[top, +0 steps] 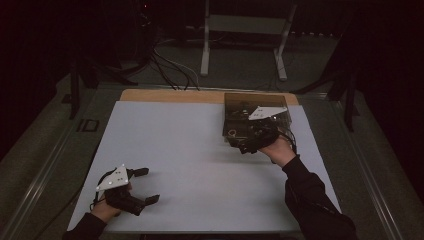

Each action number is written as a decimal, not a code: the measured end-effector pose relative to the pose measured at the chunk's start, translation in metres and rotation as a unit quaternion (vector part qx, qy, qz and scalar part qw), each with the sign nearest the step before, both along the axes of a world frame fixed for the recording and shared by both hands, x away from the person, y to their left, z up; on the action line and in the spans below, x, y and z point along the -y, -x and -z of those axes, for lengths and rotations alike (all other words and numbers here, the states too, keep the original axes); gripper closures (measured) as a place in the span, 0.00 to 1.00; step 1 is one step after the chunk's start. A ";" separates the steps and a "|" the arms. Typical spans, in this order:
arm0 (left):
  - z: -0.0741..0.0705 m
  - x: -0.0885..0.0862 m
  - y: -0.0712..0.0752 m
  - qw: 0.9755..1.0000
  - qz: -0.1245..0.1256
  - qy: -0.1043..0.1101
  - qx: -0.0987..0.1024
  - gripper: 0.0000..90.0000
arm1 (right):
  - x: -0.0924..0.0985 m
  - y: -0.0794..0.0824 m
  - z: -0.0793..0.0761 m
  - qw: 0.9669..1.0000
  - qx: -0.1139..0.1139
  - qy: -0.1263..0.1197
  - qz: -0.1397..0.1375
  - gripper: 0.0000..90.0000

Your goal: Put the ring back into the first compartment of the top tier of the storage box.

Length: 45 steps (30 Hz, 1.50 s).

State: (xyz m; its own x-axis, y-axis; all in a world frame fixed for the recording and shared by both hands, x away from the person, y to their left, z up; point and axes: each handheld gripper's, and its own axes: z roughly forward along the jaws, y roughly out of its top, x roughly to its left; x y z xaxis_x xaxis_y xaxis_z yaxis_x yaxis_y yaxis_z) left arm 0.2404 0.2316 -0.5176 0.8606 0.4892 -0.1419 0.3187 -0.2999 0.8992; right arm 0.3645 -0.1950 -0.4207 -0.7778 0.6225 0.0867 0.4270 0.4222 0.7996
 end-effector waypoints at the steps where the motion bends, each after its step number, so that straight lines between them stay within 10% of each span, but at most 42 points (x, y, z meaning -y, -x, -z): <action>1: 0.000 0.000 0.000 1.000 0.000 0.000 0.000 0.01 | 0.002 0.001 0.001 1.000 0.000 -0.004 0.001 0.00; 45: 0.000 0.001 0.000 1.000 0.005 -0.002 -0.002 0.01 | 0.050 0.059 0.066 1.000 -0.006 -0.008 0.004 0.00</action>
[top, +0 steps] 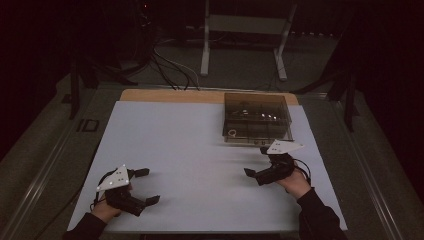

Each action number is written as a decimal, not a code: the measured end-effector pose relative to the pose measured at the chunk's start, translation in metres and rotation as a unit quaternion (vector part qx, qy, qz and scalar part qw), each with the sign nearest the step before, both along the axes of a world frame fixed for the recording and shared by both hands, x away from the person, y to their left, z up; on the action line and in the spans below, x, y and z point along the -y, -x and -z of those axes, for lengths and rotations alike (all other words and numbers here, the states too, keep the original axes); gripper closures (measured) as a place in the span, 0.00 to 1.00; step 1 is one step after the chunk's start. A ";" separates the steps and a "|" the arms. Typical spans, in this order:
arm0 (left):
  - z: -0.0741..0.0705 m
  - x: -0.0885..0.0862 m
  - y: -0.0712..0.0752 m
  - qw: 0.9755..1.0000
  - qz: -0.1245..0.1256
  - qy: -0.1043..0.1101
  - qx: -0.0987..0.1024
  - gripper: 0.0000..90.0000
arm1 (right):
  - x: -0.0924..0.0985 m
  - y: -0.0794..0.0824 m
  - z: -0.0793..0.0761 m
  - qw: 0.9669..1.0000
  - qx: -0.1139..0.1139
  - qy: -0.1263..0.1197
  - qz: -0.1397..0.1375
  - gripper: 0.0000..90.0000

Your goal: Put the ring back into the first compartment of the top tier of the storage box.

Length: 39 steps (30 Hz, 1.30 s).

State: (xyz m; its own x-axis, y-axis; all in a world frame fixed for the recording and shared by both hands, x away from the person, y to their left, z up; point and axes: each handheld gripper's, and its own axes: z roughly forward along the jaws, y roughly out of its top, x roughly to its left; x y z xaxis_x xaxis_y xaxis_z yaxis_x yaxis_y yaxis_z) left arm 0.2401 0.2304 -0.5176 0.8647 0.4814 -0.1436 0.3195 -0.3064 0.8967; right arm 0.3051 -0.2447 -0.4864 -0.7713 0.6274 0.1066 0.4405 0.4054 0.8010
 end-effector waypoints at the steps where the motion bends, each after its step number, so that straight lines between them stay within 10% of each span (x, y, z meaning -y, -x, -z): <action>1: 0.000 0.000 0.000 1.000 0.000 0.000 -0.001 0.01 | 0.002 0.001 0.002 1.000 0.000 0.000 0.001 0.00; 39: 0.001 -0.001 0.000 1.000 -0.003 0.003 -0.011 0.01 | 0.058 0.051 0.043 0.995 -0.022 0.015 0.098 0.00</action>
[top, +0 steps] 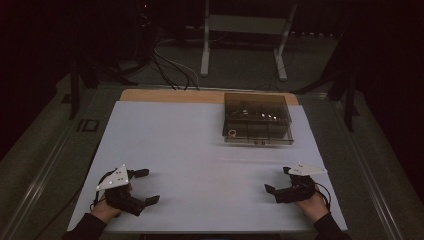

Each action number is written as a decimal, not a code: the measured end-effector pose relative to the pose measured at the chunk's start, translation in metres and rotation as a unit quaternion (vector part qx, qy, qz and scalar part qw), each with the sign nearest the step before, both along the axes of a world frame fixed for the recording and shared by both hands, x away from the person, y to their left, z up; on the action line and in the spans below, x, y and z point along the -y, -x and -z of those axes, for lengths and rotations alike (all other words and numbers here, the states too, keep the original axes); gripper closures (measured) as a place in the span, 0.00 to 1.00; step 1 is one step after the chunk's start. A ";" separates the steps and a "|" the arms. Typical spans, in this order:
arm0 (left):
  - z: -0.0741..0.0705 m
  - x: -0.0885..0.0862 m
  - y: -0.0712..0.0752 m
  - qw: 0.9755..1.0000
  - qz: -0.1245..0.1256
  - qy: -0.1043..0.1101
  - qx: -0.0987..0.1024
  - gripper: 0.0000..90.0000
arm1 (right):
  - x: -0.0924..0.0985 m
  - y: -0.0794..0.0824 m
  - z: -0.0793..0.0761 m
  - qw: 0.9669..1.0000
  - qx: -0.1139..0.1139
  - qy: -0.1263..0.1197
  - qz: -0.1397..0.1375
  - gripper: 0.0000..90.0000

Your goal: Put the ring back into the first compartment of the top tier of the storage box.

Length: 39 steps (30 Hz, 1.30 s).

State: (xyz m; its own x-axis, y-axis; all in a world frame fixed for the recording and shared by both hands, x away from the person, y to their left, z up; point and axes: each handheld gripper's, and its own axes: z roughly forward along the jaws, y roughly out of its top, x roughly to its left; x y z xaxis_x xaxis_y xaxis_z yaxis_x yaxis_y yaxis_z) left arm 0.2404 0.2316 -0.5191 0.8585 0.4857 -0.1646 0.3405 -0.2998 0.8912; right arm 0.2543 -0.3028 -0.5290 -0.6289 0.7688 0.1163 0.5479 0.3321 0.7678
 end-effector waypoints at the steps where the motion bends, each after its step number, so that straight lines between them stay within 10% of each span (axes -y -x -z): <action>1: 0.000 0.000 0.000 1.000 0.000 0.001 -0.001 0.01 | 0.000 0.000 0.000 1.000 0.000 0.000 0.000 0.00; 39: 0.001 0.002 0.000 1.000 0.005 0.003 -0.009 0.01 | -0.002 -0.002 0.011 1.000 -0.004 0.003 0.014 0.00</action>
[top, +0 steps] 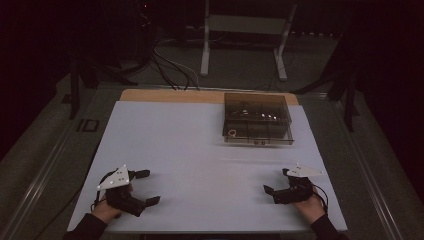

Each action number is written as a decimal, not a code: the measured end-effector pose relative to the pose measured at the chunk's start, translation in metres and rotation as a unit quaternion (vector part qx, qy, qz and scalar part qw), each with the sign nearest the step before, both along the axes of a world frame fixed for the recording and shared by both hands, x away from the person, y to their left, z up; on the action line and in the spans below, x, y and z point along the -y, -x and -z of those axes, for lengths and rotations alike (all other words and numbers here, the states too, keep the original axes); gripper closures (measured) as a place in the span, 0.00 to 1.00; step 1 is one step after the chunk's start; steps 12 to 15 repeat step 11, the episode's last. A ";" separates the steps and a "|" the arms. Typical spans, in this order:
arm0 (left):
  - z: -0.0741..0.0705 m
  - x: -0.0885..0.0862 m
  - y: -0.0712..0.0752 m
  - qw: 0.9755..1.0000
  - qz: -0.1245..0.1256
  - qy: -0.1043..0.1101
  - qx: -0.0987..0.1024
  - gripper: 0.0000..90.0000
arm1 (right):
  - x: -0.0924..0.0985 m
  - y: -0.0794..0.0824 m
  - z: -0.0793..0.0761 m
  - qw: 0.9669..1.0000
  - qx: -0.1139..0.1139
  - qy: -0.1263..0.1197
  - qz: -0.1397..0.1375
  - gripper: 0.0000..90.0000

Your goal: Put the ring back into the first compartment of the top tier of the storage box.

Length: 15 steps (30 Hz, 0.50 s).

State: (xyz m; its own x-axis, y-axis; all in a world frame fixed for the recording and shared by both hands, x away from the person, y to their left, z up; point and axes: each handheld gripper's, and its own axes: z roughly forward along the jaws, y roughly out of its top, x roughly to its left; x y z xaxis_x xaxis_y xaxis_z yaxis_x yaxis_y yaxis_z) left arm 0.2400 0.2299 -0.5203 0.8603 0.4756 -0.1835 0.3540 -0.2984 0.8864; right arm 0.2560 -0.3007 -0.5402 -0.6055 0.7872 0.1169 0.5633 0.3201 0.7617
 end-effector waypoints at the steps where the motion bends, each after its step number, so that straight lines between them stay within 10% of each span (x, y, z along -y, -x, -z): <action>1: 0.000 0.000 0.000 1.000 0.001 0.000 -0.001 0.01 | 0.000 0.000 0.000 1.000 0.000 0.001 0.000 0.00; 15: 0.000 0.000 0.000 1.000 0.002 0.002 -0.004 0.01 | 0.000 0.000 0.001 1.000 -0.001 0.007 -0.002 0.00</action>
